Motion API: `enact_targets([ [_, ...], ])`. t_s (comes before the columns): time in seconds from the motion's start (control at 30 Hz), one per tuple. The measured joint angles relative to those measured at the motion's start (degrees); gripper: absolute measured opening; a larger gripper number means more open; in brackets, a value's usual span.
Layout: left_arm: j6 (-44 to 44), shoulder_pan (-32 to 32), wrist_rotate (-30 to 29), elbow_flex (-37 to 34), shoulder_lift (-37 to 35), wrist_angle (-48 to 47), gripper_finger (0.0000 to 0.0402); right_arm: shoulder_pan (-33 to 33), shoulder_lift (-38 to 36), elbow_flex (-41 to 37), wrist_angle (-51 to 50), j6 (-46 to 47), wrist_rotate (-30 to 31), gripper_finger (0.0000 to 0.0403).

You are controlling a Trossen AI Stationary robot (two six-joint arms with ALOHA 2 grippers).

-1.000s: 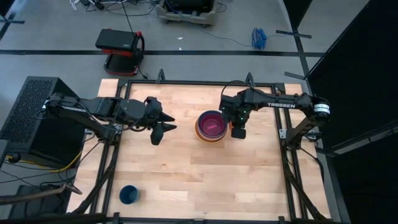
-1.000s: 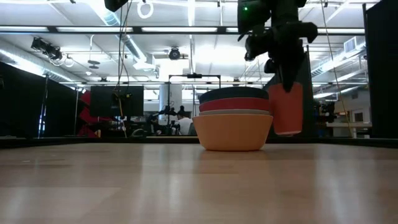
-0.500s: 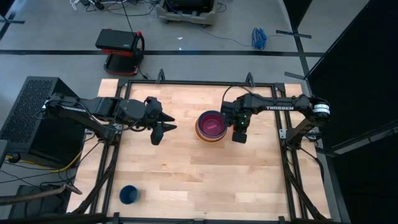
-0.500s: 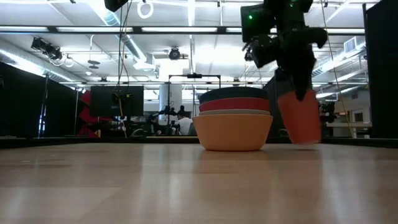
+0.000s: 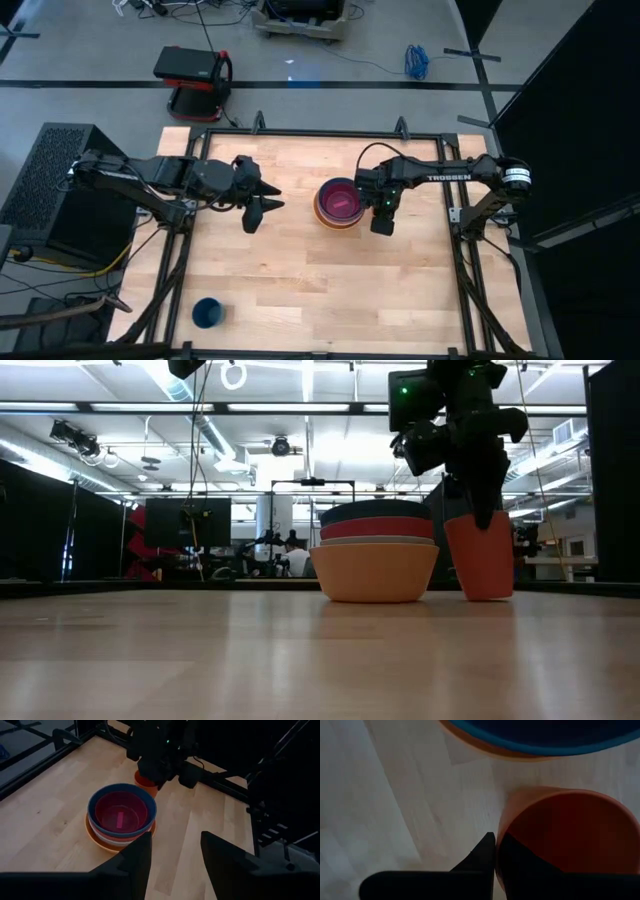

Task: Nest bowls inside each other
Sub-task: Move the orange cup to the right side of the stacked bowls, then move the blue cup to the left side of the stacked bowls

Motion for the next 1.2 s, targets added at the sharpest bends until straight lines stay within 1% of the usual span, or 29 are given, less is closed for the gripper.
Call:
enact_targets([
  [0.37, -0.01, 0.00, 0.00, 0.00, 0.00, 0.00, 0.0158, -0.43, -0.04, -0.09, 0.52, 0.75, -1.35, 0.0043],
  [0.6, -0.01, 0.00, 0.00, 0.00, 0.00, 0.02, 0.0158, -1.15, -0.04, -0.09, -0.36, 1.19, -1.18, 0.0114],
  [0.77, 0.00, 0.00, 0.02, -0.01, 0.01, -0.01, 0.0158, -1.31, -0.10, -0.09, -1.54, 1.21, -1.17, 0.0148],
  [1.2, -0.12, 0.00, -0.22, 0.00, 0.00, -1.69, 0.0158, -3.43, -12.01, -0.08, -1.54, 6.38, -2.91, 0.0148],
])
